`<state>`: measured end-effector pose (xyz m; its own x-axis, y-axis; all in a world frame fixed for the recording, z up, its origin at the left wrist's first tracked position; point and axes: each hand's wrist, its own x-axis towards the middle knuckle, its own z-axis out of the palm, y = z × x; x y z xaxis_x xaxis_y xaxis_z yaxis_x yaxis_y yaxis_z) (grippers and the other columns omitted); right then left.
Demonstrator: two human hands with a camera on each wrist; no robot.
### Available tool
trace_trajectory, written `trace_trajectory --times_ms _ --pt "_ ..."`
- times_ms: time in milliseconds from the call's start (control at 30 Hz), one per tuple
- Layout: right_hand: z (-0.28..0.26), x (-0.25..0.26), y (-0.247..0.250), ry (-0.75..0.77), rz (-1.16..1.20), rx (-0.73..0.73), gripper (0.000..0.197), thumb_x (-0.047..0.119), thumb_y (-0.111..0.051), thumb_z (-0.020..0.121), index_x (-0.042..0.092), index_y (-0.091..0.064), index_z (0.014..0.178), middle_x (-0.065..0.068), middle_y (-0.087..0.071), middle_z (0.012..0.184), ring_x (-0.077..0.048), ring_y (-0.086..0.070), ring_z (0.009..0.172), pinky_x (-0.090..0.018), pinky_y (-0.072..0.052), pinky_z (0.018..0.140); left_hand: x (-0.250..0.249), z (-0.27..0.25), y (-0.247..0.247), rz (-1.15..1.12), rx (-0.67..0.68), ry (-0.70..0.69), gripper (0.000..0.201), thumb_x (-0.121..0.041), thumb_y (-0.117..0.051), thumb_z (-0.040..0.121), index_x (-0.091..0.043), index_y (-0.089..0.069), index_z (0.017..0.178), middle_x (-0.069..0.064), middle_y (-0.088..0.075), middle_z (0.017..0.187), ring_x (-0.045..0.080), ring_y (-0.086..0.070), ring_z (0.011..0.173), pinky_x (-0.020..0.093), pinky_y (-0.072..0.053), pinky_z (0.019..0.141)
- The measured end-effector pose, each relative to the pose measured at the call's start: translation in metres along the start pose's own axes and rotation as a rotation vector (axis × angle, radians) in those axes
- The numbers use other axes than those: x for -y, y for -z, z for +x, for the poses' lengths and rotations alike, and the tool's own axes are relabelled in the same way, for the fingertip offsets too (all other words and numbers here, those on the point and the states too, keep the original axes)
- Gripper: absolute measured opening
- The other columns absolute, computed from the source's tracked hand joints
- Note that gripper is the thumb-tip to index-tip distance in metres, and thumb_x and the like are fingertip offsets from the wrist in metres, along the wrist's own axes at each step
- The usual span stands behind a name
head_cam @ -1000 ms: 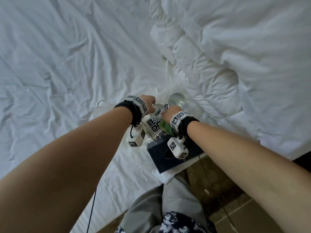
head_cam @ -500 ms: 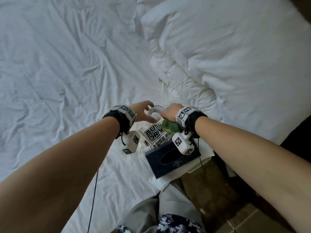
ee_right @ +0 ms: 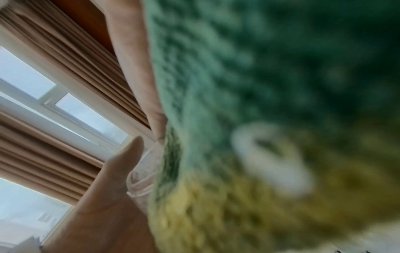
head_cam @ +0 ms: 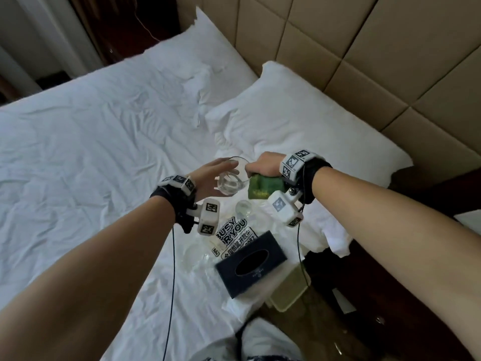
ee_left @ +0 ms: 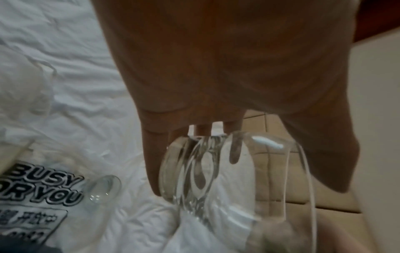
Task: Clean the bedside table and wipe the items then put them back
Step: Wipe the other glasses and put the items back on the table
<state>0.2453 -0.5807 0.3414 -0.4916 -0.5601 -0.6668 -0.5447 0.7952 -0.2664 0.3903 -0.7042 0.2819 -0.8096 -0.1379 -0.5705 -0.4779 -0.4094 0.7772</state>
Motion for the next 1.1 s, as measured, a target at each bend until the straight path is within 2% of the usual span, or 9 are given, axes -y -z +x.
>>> trace_trajectory --times_ms 200,333,500,667,733,800,900,1033,1100 --pt "-0.073 -0.007 0.031 0.009 0.024 -0.139 0.032 0.048 -0.059 0.083 0.017 -0.062 0.075 -0.003 -0.062 0.082 -0.019 -0.055 0.069 -0.026 -0.038 0.058 -0.03 -0.044 -0.046 -0.122 0.016 -0.029 0.042 -0.04 -0.07 0.085 -0.016 -0.061 0.119 0.015 -0.063 0.113 0.031 -0.066 0.098 0.051 -0.057 0.081" --pt "-0.118 -0.012 0.044 0.041 0.126 -0.279 0.041 0.051 -0.058 0.086 0.011 -0.066 0.094 -0.009 -0.063 0.095 -0.024 -0.057 0.081 -0.029 -0.04 0.066 -0.051 -0.069 -0.077 -0.145 -0.025 -0.063 0.048 -0.048 -0.072 0.079 -0.015 -0.06 0.112 0.018 -0.06 0.114 0.037 -0.065 0.095 0.056 -0.054 0.08" --pt "-0.173 -0.023 0.055 0.193 0.268 -0.512 0.037 0.046 -0.06 0.09 0.012 -0.07 0.097 -0.007 -0.067 0.096 -0.025 -0.061 0.091 -0.03 -0.046 0.075 -0.075 -0.103 -0.114 -0.196 -0.017 -0.076 0.053 -0.055 -0.061 0.081 -0.011 -0.055 0.111 0.023 -0.059 0.112 0.04 -0.064 0.09 0.055 -0.054 0.076" --pt "-0.222 -0.039 0.049 0.392 0.398 -0.786 0.013 0.036 -0.063 0.091 0.024 -0.066 0.089 0.002 -0.064 0.08 -0.015 -0.057 0.072 -0.029 -0.044 0.068 -0.086 -0.148 -0.156 -0.25 -0.01 -0.107 0.059 -0.059 -0.05 0.087 -0.004 -0.054 0.109 0.023 -0.061 0.1 0.04 -0.061 0.086 0.053 -0.057 0.064" --pt "-0.243 -0.048 0.044 0.427 0.478 -0.879 0.015 0.039 -0.063 0.092 0.025 -0.066 0.086 0.003 -0.064 0.077 -0.011 -0.055 0.066 -0.026 -0.044 0.064 -0.086 -0.167 -0.174 -0.254 -0.04 -0.113 0.065 -0.06 -0.05 0.087 -0.002 -0.053 0.115 0.024 -0.059 0.104 0.04 -0.061 0.087 0.052 -0.057 0.057" --pt "-0.265 -0.061 0.038 0.402 0.516 -0.971 0.027 0.045 -0.061 0.092 0.02 -0.068 0.086 0.003 -0.064 0.076 -0.005 -0.052 0.062 -0.021 -0.04 0.057 -0.082 -0.184 -0.191 -0.265 -0.053 -0.111 0.068 -0.061 -0.052 0.086 -0.002 -0.052 0.119 0.024 -0.059 0.107 0.041 -0.062 0.092 0.054 -0.057 0.064" --pt "-0.297 -0.08 0.03 0.35 0.622 -1.033 0.042 0.054 -0.057 0.092 0.015 -0.071 0.086 0.004 -0.066 0.073 -0.008 -0.055 0.062 -0.022 -0.041 0.056 -0.071 -0.207 -0.216 -0.311 -0.035 -0.117 0.063 -0.058 -0.053 0.086 -0.002 -0.052 0.114 0.023 -0.06 0.102 0.04 -0.06 0.094 0.056 -0.056 0.076" --pt "-0.332 -0.086 0.019 0.423 0.827 -0.977 0.036 0.053 -0.064 0.087 0.021 -0.066 0.07 0.017 -0.06 0.057 0.0 -0.054 0.057 -0.016 -0.041 0.056 -0.058 -0.231 -0.243 -0.355 0.019 -0.161 0.06 -0.055 -0.054 0.087 0.002 -0.055 0.107 0.025 -0.068 0.087 0.039 -0.057 0.098 0.054 -0.042 0.103" --pt "-0.346 -0.081 0.015 0.513 0.899 -0.911 0.029 0.049 -0.072 0.082 0.02 -0.073 0.087 0.012 -0.068 0.074 -0.006 -0.061 0.072 -0.017 -0.048 0.065 -0.054 -0.243 -0.253 -0.357 0.048 -0.177 0.06 -0.056 -0.052 0.089 0.003 -0.055 0.103 0.025 -0.07 0.077 0.037 -0.057 0.097 0.053 -0.038 0.108"
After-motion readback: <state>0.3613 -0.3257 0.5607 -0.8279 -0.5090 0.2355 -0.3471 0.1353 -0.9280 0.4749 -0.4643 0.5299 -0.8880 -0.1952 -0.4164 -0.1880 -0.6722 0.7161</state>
